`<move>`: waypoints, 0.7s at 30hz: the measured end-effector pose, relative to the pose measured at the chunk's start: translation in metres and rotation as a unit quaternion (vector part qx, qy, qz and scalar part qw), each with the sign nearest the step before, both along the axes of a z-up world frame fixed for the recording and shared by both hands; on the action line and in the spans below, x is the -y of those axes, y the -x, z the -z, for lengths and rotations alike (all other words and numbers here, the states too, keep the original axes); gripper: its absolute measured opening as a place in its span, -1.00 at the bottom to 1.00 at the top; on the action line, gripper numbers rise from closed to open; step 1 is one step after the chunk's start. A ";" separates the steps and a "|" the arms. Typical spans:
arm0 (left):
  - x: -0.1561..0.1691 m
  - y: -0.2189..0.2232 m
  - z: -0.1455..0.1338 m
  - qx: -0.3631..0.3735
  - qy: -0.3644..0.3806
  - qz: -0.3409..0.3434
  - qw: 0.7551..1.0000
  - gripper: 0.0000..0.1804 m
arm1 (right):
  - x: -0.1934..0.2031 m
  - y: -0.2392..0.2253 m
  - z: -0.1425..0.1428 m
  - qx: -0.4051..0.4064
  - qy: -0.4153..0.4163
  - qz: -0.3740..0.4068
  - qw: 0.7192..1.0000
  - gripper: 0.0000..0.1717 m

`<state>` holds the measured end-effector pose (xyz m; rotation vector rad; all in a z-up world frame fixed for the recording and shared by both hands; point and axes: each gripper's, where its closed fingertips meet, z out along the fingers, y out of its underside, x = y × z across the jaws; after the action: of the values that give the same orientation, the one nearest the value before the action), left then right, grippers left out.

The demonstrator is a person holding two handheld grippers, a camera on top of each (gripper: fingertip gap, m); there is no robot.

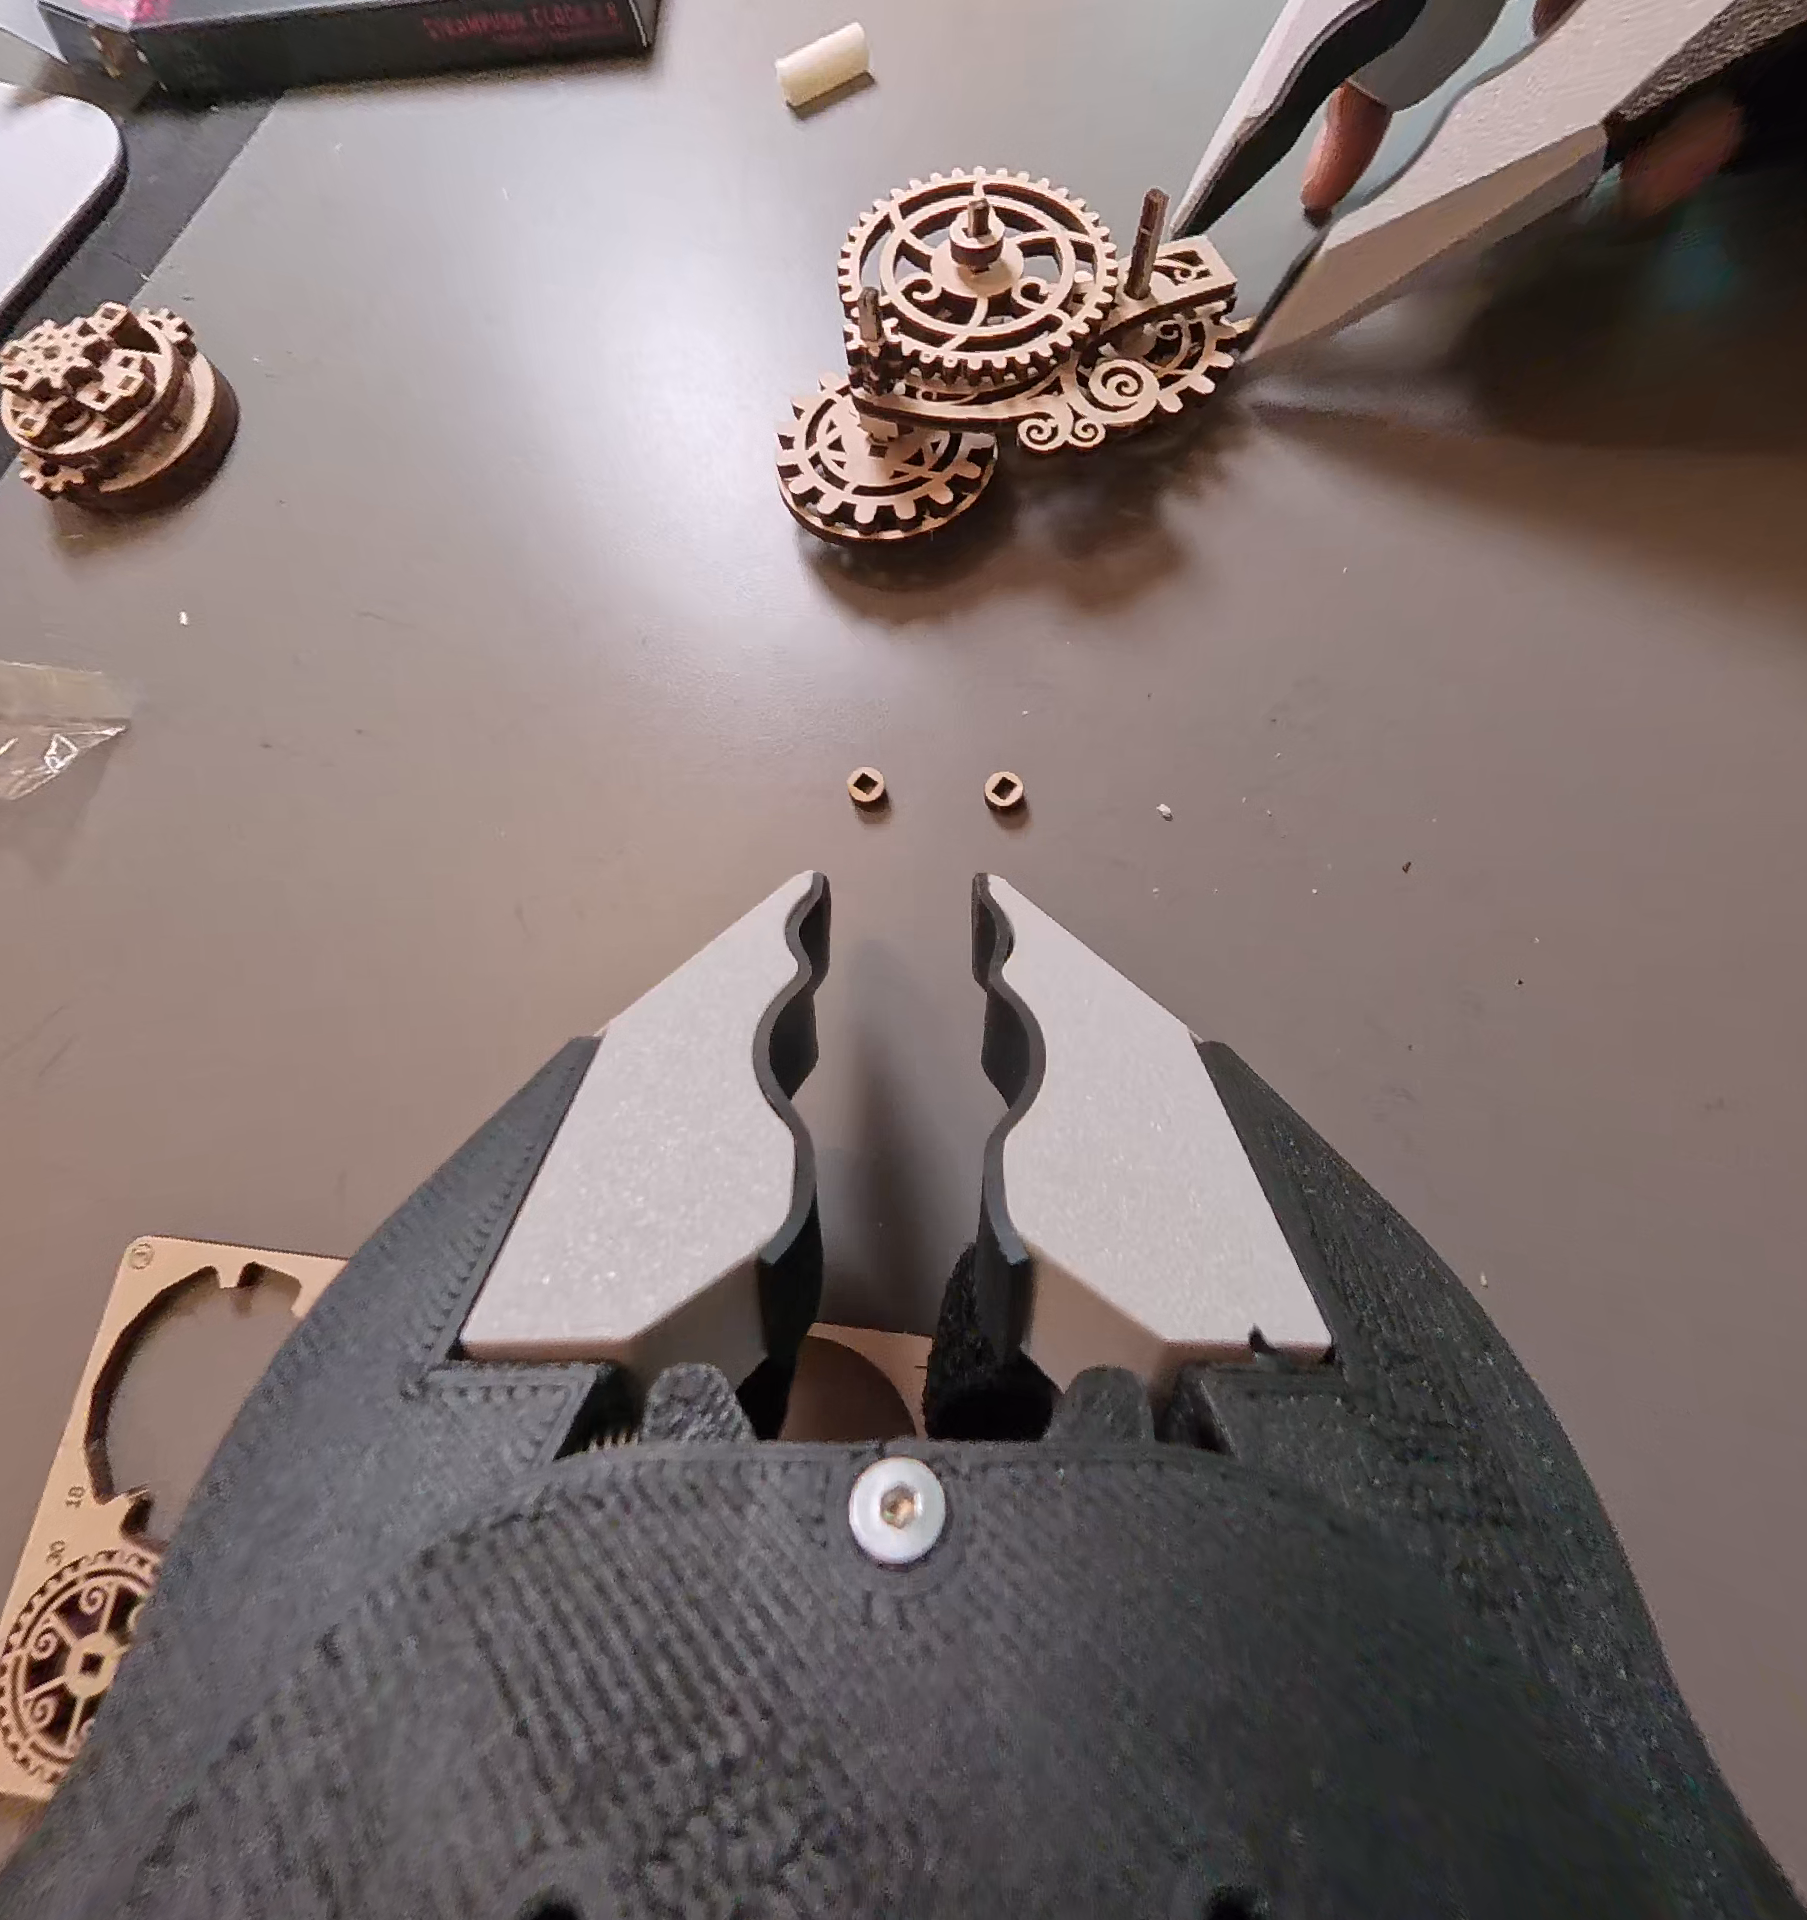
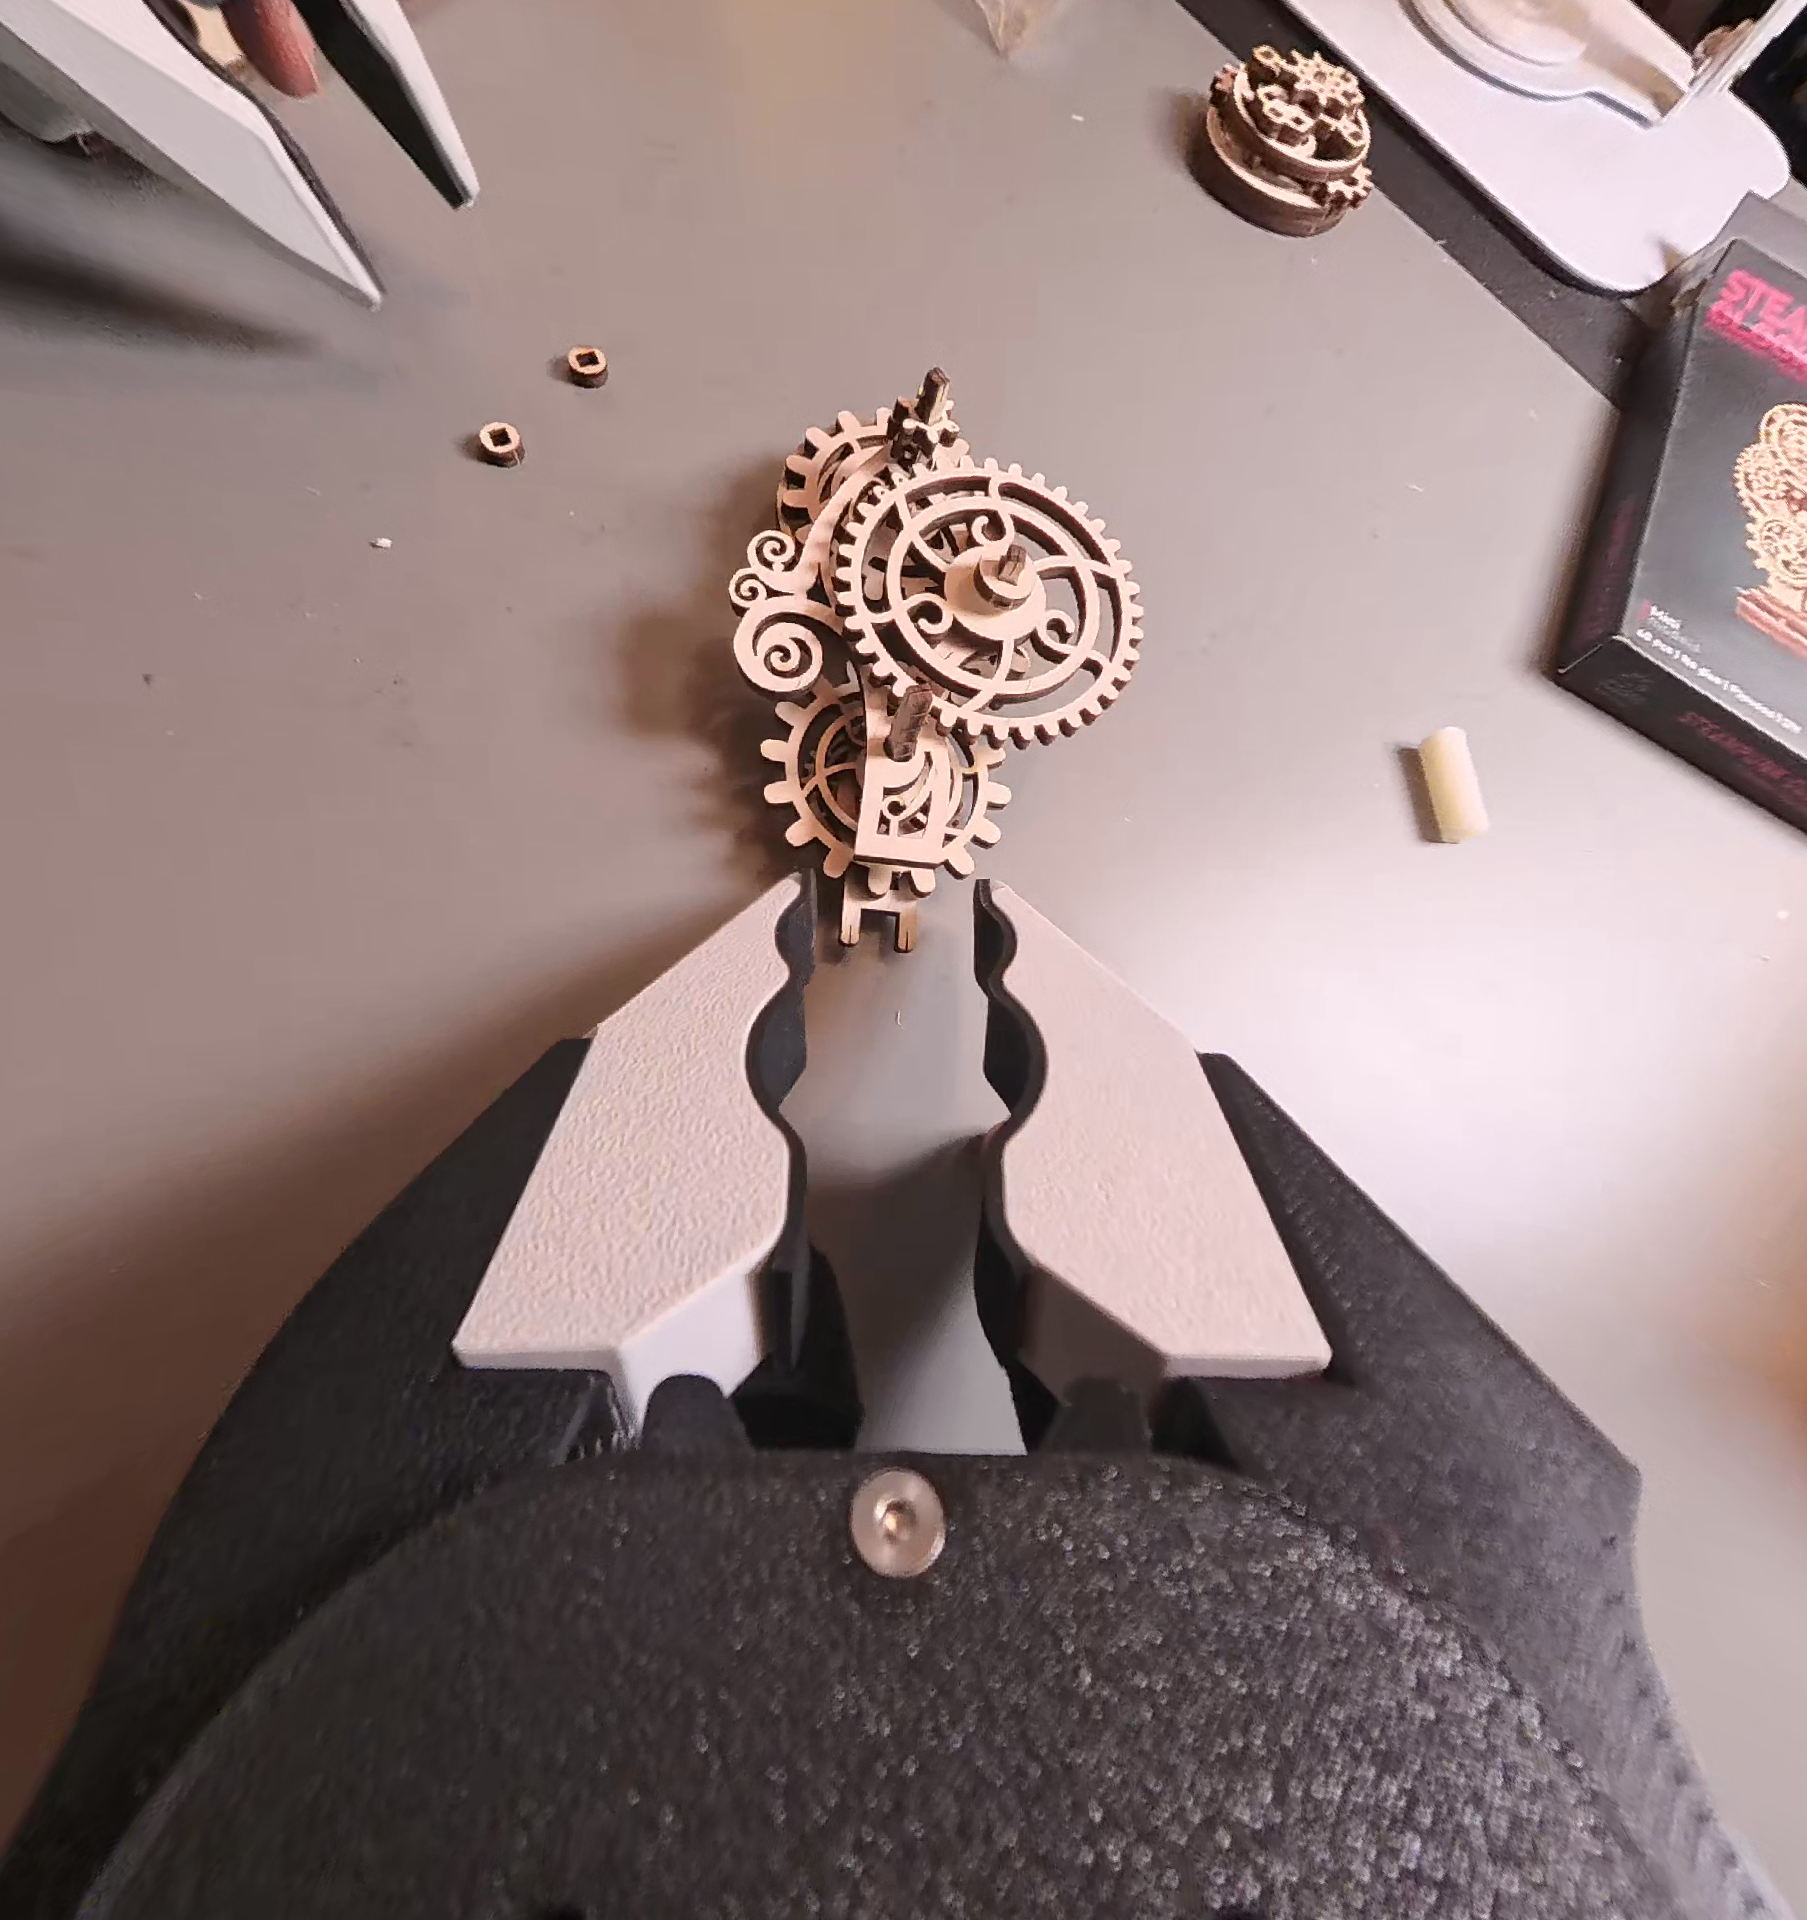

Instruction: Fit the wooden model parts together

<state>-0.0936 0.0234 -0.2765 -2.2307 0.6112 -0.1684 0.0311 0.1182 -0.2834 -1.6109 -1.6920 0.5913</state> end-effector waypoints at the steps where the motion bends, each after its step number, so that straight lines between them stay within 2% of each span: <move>1: 0.001 -0.002 0.001 0.003 0.004 0.004 1.000 -0.72 | 0.000 0.000 0.000 -0.001 0.001 0.000 1.000 -0.67; 9: 0.003 -0.024 0.014 -0.003 0.021 0.044 0.999 -0.77 | 0.016 0.012 -0.001 -0.013 -0.012 -0.033 0.999 -0.78; 15: -0.006 -0.029 0.013 -0.013 0.005 0.041 0.999 -0.81 | 0.033 0.019 -0.006 -0.034 -0.019 -0.075 0.996 -0.81; 21: -0.011 -0.033 0.014 -0.004 0.005 0.045 0.999 -0.86 | 0.027 0.015 -0.020 -0.065 -0.010 -0.070 0.995 -0.81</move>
<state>-0.0608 0.0348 -0.2903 -2.2154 0.7178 -0.2081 0.0165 0.0916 -0.2636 -1.4163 -1.7167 0.7304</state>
